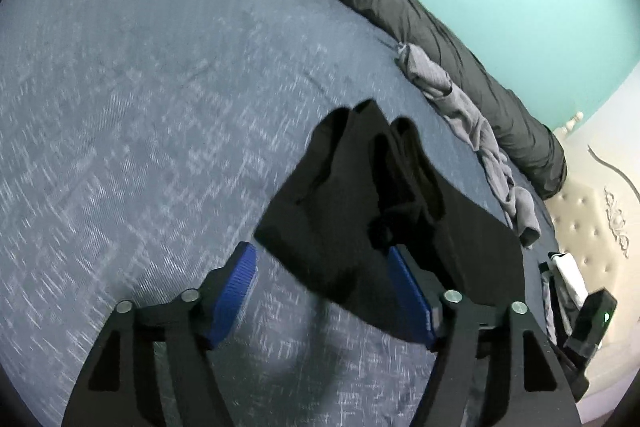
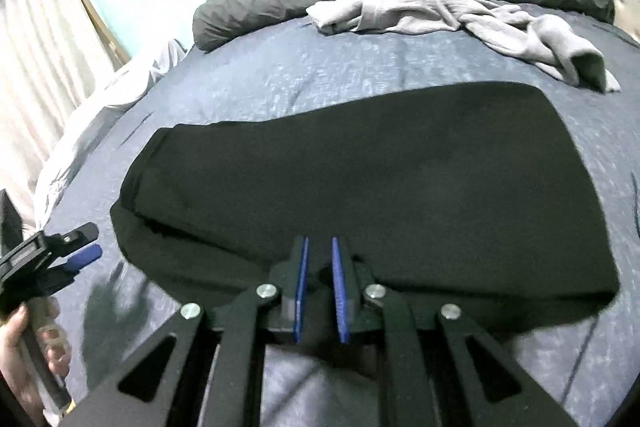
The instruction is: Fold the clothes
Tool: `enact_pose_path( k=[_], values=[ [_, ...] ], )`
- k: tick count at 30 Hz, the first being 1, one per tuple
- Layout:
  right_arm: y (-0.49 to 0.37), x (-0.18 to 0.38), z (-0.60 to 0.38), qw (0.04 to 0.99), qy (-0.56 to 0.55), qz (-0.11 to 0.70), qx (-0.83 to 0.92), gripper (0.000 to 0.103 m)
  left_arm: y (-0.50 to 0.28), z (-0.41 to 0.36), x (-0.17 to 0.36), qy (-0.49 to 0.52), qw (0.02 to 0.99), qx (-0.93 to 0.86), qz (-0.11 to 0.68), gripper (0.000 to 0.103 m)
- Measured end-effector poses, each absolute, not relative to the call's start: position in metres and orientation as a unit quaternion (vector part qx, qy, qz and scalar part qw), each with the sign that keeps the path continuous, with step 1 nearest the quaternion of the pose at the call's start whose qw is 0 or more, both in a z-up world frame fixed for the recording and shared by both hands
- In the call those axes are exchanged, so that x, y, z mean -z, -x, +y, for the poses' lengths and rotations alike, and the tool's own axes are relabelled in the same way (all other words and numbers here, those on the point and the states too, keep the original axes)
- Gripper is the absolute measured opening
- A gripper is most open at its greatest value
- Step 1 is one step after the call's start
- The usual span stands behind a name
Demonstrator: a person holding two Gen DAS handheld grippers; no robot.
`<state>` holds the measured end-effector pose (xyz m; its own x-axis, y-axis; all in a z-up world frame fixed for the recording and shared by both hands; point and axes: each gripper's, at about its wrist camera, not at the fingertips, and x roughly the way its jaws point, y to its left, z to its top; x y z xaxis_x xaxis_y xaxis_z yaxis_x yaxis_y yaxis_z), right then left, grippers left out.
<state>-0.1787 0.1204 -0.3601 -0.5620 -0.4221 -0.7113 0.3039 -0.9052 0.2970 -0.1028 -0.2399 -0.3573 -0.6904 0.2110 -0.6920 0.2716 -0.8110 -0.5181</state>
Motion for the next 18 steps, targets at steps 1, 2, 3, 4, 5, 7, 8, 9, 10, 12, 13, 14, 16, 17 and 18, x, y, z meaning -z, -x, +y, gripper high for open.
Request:
enact_pose_path(
  k=[1,2,3,4,5,7,8,9,10,12,13,14,16,17,18],
  values=[
    [0.173,0.361,0.126,0.207,-0.421,-0.069,0.881,0.012,0.103,-0.239,0.362,-0.399,0.014,0.861,0.315,0.073],
    [0.168,0.362,0.132,0.208,-0.421,-0.068,0.88,0.012,0.103,-0.237,0.366,-0.403,0.014,0.857,0.319,0.073],
    [0.163,0.363,0.138,0.207,-0.421,-0.067,0.881,0.012,0.104,-0.234,0.367,-0.405,0.015,0.858,0.316,0.073],
    [0.158,0.364,0.144,0.205,-0.42,-0.069,0.882,0.012,0.104,-0.231,0.365,-0.403,0.016,0.86,0.311,0.073],
    [0.155,0.365,0.149,0.203,-0.419,-0.074,0.882,0.012,0.104,-0.226,0.361,-0.396,0.016,0.867,0.301,0.073],
    [0.151,0.367,0.157,0.202,-0.418,-0.09,0.881,0.012,0.105,-0.221,0.351,-0.38,0.018,0.88,0.285,0.073],
    [0.15,0.368,0.16,0.204,-0.417,-0.097,0.88,0.012,0.107,-0.218,0.347,-0.374,0.02,0.886,0.272,0.073],
    [0.149,0.369,0.163,0.206,-0.416,-0.104,0.879,0.012,0.109,-0.215,0.343,-0.368,0.021,0.892,0.26,0.073],
    [0.147,0.368,0.165,0.207,-0.414,-0.108,0.879,0.012,0.113,-0.213,0.34,-0.366,0.022,0.897,0.247,0.073],
    [0.144,0.369,0.167,0.215,-0.409,-0.117,0.879,0.012,0.119,-0.211,0.34,-0.366,0.021,0.9,0.238,0.071],
    [0.144,0.369,0.168,0.218,-0.407,-0.12,0.879,0.012,0.122,-0.211,0.341,-0.369,0.02,0.899,0.235,0.069],
    [0.143,0.37,0.168,0.222,-0.405,-0.121,0.879,0.012,0.124,-0.21,0.342,-0.373,0.019,0.899,0.227,0.065],
    [0.144,0.372,0.17,0.227,-0.403,-0.124,0.878,0.012,0.128,-0.207,0.342,-0.378,0.025,0.903,0.203,0.051],
    [0.145,0.373,0.171,0.23,-0.403,-0.125,0.877,0.012,0.129,-0.206,0.342,-0.381,0.026,0.905,0.19,0.04],
    [0.146,0.375,0.172,0.232,-0.403,-0.126,0.876,0.012,0.13,-0.205,0.342,-0.382,0.024,0.906,0.181,0.035]
  ],
)
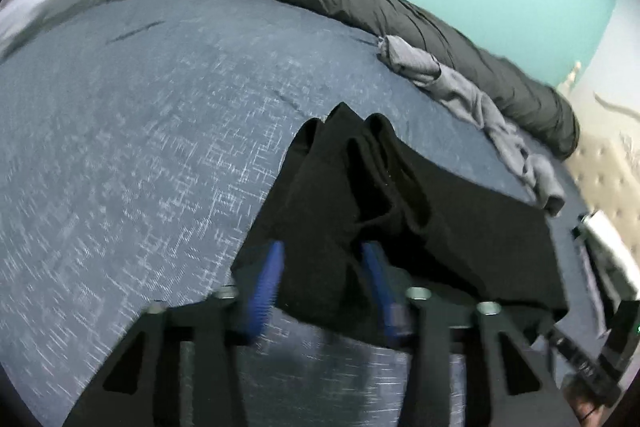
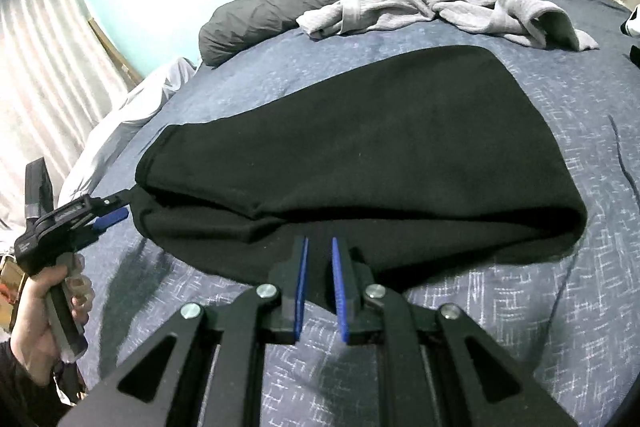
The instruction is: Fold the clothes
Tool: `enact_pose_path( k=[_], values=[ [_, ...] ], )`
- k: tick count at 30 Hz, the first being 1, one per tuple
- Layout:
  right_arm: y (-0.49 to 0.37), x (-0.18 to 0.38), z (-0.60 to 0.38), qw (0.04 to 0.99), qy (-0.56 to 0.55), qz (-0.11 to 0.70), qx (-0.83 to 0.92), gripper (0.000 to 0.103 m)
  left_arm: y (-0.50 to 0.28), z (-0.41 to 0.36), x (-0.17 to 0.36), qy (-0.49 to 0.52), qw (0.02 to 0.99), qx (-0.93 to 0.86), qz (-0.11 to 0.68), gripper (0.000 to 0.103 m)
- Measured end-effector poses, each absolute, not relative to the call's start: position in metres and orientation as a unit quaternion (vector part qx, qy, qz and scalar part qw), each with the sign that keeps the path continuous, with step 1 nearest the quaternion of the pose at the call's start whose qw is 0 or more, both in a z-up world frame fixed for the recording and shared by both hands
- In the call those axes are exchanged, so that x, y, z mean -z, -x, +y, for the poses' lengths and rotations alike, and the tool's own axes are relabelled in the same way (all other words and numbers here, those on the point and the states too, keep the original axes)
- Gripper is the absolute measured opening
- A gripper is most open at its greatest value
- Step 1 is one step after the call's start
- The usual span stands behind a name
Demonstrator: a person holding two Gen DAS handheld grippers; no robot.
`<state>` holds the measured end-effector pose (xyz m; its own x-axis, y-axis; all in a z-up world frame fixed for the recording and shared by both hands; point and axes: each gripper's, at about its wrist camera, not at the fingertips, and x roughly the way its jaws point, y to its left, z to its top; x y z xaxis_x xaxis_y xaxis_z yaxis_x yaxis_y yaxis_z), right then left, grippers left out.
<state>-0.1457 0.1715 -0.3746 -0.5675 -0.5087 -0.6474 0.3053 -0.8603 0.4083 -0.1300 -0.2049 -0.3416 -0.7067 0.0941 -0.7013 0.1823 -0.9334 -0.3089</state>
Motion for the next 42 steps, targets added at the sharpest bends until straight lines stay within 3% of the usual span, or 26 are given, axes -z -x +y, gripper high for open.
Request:
enact_pose_path(
  k=[13,23,27,35,42],
  values=[
    [0.152,0.372,0.182,0.248,-0.398,-0.153,0.87,0.012,0.127,-0.174,0.313,-0.347,0.022,0.933,0.09,0.035],
    [0.154,0.371,0.185,0.248,-0.397,-0.158,0.869,0.012,0.153,-0.163,0.344,-0.401,-0.007,0.914,0.068,0.035],
    [0.155,0.371,0.184,0.247,-0.399,-0.158,0.869,0.012,0.159,-0.163,0.35,-0.413,-0.022,0.908,0.075,0.004],
    [0.155,0.371,0.187,0.246,-0.396,-0.164,0.869,0.012,0.147,-0.174,0.322,-0.365,0.021,0.931,0.013,0.003],
    [0.154,0.37,0.187,0.248,-0.394,-0.165,0.869,0.012,0.153,-0.182,0.342,-0.402,0.043,0.915,0.002,0.003]
  ],
)
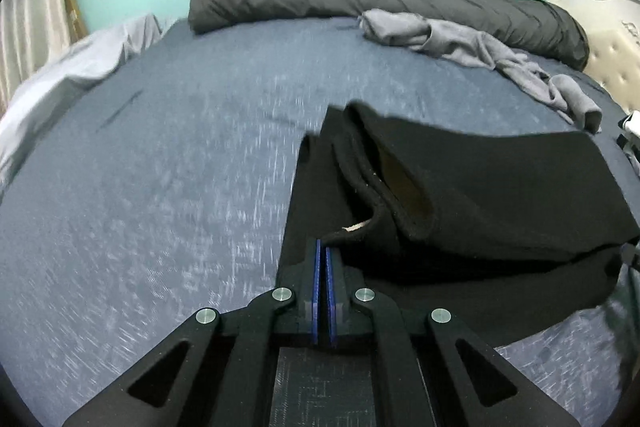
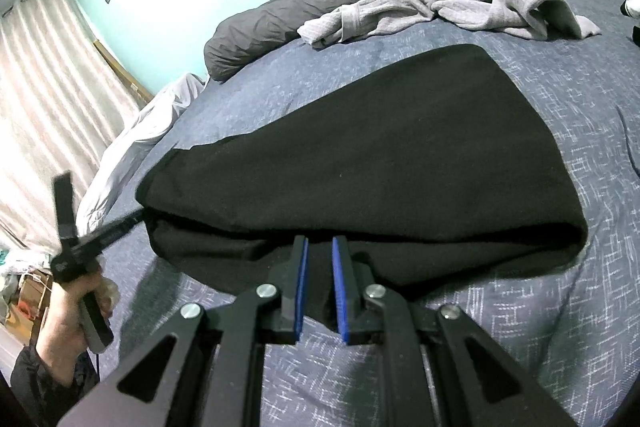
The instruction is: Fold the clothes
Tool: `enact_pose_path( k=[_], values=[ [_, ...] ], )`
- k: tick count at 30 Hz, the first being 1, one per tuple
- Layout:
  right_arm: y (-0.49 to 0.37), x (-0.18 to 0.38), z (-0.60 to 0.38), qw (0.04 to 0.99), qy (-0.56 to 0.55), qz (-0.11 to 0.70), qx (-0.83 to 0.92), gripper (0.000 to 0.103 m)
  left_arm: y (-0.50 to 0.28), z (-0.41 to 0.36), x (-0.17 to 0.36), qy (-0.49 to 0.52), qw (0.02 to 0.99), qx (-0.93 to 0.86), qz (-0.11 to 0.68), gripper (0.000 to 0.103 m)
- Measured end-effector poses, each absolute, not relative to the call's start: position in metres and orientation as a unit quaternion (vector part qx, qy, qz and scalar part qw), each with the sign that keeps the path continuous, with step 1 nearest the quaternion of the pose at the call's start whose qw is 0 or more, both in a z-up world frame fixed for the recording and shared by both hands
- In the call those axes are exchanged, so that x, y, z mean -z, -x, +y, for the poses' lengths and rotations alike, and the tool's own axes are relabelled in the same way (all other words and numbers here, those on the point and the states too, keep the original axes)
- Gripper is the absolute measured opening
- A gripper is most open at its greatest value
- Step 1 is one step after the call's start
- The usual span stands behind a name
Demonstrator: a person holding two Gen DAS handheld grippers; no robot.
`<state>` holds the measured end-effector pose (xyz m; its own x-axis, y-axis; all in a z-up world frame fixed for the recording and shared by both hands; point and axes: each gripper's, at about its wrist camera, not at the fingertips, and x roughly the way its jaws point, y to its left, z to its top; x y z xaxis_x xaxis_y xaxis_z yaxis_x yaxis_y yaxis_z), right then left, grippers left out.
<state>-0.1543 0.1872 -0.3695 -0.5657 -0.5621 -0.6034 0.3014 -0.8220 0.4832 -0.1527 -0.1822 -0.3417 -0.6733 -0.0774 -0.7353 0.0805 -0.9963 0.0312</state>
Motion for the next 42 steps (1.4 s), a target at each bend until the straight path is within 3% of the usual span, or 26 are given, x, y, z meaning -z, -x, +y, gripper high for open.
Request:
enact_pose_path(
  k=[9,14,17,24,29,38,40,41,42],
  values=[
    [0.156,0.369,0.186,0.25,-0.397,-0.165,0.868,0.012,0.143,-0.208,0.331,-0.394,0.095,0.913,0.05,0.005],
    [0.154,0.369,0.183,0.25,-0.397,-0.163,0.868,0.012,0.131,-0.2,0.299,-0.322,0.044,0.94,0.104,0.005],
    [0.155,0.37,0.184,0.249,-0.397,-0.163,0.868,0.012,0.14,-0.17,0.287,-0.309,-0.004,0.947,0.092,0.005],
    [0.155,0.369,0.186,0.25,-0.398,-0.164,0.867,0.012,0.175,-0.136,0.322,-0.387,-0.018,0.92,0.054,0.006],
    [0.157,0.368,0.19,0.249,-0.397,-0.172,0.866,0.012,0.165,-0.179,0.35,-0.438,0.0,0.886,0.15,0.002],
    [0.154,0.364,0.186,0.254,-0.394,-0.17,0.867,0.012,0.154,-0.176,0.334,-0.398,0.023,0.909,0.125,0.002],
    [0.155,0.365,0.186,0.253,-0.395,-0.17,0.867,0.012,0.158,-0.184,0.332,-0.391,0.032,0.91,0.135,0.014],
    [0.155,0.365,0.186,0.253,-0.395,-0.17,0.866,0.012,0.161,-0.188,0.333,-0.39,0.043,0.909,0.14,0.034],
    [0.155,0.366,0.187,0.253,-0.396,-0.17,0.866,0.012,0.164,-0.191,0.334,-0.39,0.042,0.908,0.15,0.047]
  ],
)
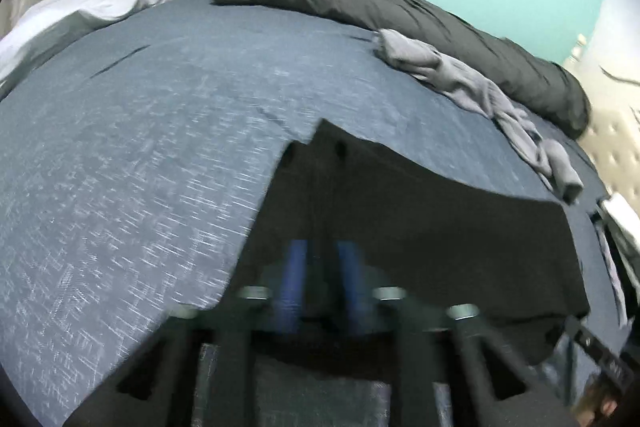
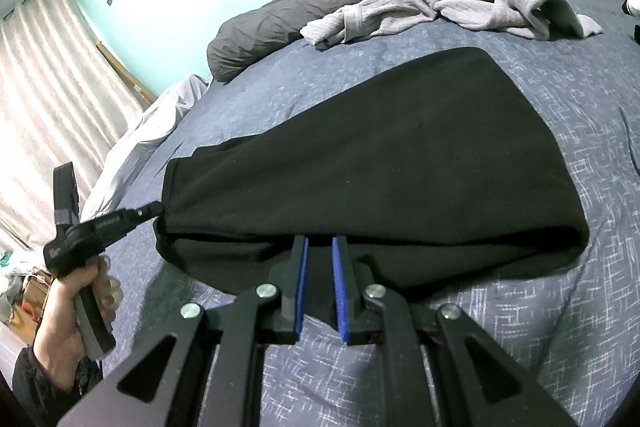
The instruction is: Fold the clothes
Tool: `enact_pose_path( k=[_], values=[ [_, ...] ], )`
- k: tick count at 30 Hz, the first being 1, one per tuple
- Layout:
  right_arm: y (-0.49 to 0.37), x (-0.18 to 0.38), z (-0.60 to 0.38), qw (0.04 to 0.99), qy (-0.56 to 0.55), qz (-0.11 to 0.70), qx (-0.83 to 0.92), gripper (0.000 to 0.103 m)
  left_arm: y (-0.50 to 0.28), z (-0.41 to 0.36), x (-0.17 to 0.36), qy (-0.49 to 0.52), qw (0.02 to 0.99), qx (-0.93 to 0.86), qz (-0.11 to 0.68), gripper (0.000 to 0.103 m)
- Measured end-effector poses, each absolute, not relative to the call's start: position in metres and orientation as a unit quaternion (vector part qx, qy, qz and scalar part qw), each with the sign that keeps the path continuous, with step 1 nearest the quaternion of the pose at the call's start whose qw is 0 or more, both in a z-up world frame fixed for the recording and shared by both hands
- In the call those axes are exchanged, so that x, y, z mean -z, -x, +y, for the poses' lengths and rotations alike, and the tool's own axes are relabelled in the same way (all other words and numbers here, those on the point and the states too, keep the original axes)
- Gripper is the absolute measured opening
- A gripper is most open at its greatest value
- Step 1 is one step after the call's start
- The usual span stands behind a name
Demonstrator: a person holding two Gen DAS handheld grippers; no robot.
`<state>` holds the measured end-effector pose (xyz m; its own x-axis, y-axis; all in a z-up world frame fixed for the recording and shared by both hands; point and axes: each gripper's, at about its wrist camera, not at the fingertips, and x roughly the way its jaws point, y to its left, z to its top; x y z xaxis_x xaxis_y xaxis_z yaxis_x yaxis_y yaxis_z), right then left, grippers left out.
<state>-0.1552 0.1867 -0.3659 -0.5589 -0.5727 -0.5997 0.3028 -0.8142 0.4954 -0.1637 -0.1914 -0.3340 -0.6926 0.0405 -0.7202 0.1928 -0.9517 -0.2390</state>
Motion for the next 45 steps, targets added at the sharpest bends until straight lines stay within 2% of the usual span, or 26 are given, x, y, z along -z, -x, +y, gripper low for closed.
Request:
enact_pose_path(
  k=[6,8,11,21,22,23,29,33,35,37,39,45],
  values=[
    [0.155,0.366,0.188,0.251,-0.396,-0.172,0.866,0.012,0.178,-0.201,0.35,-0.405,0.014,0.891,0.204,0.049],
    [0.155,0.366,0.188,0.25,-0.396,-0.172,0.867,0.012,0.176,-0.199,0.344,-0.401,0.011,0.895,0.195,0.048],
    [0.155,0.366,0.189,0.249,-0.396,-0.173,0.867,0.012,0.176,-0.191,0.338,-0.397,0.001,0.901,0.174,0.032],
    [0.155,0.367,0.19,0.249,-0.397,-0.176,0.866,0.012,0.19,-0.192,0.351,-0.406,-0.009,0.896,0.182,0.033],
    [0.155,0.367,0.19,0.248,-0.398,-0.176,0.865,0.012,0.191,-0.193,0.351,-0.404,-0.01,0.895,0.188,0.029],
    [0.155,0.367,0.19,0.248,-0.398,-0.176,0.865,0.012,0.191,-0.193,0.348,-0.399,-0.01,0.897,0.188,0.012],
    [0.155,0.367,0.19,0.248,-0.398,-0.177,0.865,0.012,0.174,-0.167,0.295,-0.319,-0.029,0.939,0.126,0.011],
    [0.155,0.366,0.191,0.248,-0.397,-0.178,0.866,0.012,0.177,-0.163,0.29,-0.312,-0.021,0.944,0.105,0.011],
    [0.155,0.365,0.191,0.248,-0.396,-0.179,0.866,0.012,0.186,-0.171,0.311,-0.344,-0.012,0.931,0.119,0.012],
    [0.155,0.364,0.192,0.248,-0.395,-0.18,0.866,0.012,0.193,-0.178,0.328,-0.369,0.002,0.922,0.12,0.015],
    [0.156,0.363,0.193,0.248,-0.394,-0.181,0.866,0.012,0.195,-0.183,0.339,-0.382,0.016,0.917,0.116,0.023],
    [0.155,0.359,0.19,0.253,-0.39,-0.176,0.868,0.012,0.18,-0.191,0.327,-0.364,0.044,0.922,0.123,0.033]
  ],
)
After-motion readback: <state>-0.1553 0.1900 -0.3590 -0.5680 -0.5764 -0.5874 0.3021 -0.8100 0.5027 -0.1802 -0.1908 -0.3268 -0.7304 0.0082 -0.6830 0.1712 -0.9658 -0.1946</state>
